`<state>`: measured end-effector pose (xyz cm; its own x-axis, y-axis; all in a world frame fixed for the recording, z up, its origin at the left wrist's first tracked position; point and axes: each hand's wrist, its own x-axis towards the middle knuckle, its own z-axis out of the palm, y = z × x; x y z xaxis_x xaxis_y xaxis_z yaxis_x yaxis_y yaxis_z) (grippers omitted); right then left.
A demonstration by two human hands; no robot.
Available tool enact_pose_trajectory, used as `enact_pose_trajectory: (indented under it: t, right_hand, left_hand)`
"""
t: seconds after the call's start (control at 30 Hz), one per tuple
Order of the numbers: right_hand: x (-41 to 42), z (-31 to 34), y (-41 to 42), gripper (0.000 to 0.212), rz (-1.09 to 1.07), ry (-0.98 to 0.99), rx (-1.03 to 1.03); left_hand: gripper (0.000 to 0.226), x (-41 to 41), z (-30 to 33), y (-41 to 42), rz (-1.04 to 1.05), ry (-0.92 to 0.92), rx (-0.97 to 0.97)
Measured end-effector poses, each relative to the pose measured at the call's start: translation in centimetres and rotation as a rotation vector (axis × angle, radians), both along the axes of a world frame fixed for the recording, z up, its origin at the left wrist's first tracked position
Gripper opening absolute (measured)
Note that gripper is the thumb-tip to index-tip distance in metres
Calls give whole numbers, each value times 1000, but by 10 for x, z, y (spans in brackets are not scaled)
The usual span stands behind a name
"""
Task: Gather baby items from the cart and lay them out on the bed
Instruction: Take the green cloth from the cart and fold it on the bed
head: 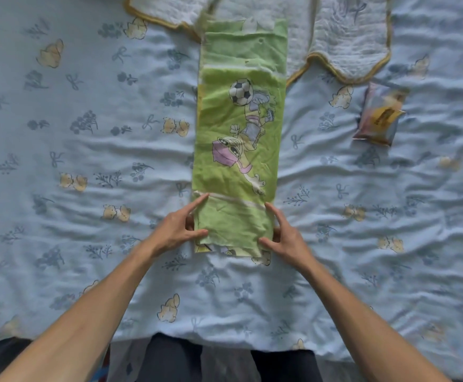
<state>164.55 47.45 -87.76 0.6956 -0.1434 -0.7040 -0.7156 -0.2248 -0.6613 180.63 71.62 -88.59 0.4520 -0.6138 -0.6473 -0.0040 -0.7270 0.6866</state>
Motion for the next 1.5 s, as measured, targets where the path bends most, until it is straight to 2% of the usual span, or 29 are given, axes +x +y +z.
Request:
enact_pose_trajectory:
  t: [0.13,0.33,0.53,0.77,0.9,1.07,1.17,1.27,1.33,1.5]
  right_hand:
    - [-13,-2,12,82,-154,-61,74]
    - [-17,10,21,85,-79,31,20]
    - [-23,3,29,85,-32,20,-97]
    - [-34,-3,26,85,-21,15,-5]
    - [-27,-4,28,84,50,66,-71]
    - [-13,-4,15,86,79,198,80]
    - [-1,1,8,90,149,287,99]
    - [6,21,8,89,243,310,-67]
    - [11,50,8,92,260,295,-209]
    - [32,178,5,86,233,171,-583]
  left_hand:
    - [92,-6,4,7,105,43,-6]
    - [93,-11,12,15,56,12,38]
    - [94,-20,9,20,63,-53,47]
    - [92,-34,8,33,104,-19,87]
    - [95,-27,9,28,-29,-43,168]
    - [99,-28,10,18,-36,-118,239]
    - [98,-28,13,9,-52,-125,287]
    - [107,-21,30,5,-168,-115,377]
    - [110,-13,56,3,-222,-180,426]
    - [83,18,181,-20,-172,-572,447]
